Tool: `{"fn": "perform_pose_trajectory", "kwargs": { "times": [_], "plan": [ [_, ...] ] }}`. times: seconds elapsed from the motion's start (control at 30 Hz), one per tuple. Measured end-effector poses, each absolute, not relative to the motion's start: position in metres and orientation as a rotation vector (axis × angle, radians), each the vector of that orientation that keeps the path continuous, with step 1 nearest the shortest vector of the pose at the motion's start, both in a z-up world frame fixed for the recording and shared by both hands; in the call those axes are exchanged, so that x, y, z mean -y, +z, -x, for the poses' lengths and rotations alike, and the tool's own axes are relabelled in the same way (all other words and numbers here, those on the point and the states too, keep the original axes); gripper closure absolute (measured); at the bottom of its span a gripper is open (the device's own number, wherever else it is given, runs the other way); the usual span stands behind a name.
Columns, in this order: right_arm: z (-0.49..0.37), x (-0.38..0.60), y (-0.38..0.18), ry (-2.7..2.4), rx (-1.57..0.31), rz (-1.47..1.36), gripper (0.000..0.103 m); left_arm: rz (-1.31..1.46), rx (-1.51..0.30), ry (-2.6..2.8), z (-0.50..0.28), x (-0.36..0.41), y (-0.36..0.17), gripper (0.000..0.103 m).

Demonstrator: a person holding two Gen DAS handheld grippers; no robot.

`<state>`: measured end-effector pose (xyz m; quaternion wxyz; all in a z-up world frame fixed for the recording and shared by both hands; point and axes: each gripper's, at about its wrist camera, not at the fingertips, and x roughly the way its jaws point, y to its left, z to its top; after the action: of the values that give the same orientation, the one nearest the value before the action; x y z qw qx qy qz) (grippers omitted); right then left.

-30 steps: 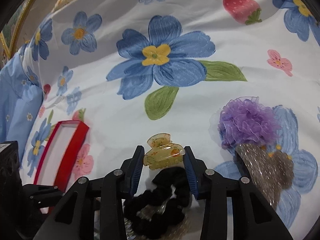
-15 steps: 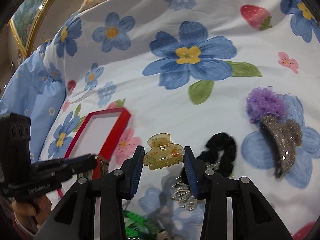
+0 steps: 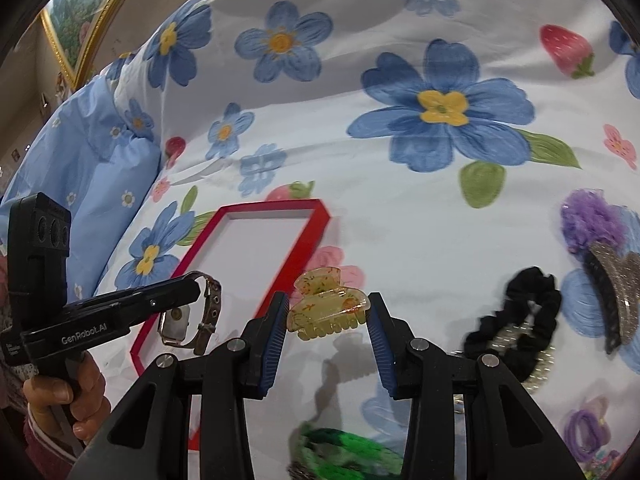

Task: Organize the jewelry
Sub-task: 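Carry the watch and hair claw into the red tray and open both tools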

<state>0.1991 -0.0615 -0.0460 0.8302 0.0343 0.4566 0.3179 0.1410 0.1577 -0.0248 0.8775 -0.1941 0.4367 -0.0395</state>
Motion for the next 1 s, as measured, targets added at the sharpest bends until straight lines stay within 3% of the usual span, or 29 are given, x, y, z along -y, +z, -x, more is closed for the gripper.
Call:
{"fn": "perform_pose_trajectory", "kwargs": {
  "times": [0.5, 1.0],
  "plan": [
    [-0.203, -0.026, -0.055, 0.795, -0.988, 0.007, 0.063, 0.426, -0.943, 0.047, -0.154, -0.231, -0.052, 0.094],
    [-0.222, -0.088, -0.102, 0.812, -1.053, 0.216, 0.063, 0.403, -1.046, 0.148, -0.196, -0.265, -0.096, 0.094]
  ]
}}
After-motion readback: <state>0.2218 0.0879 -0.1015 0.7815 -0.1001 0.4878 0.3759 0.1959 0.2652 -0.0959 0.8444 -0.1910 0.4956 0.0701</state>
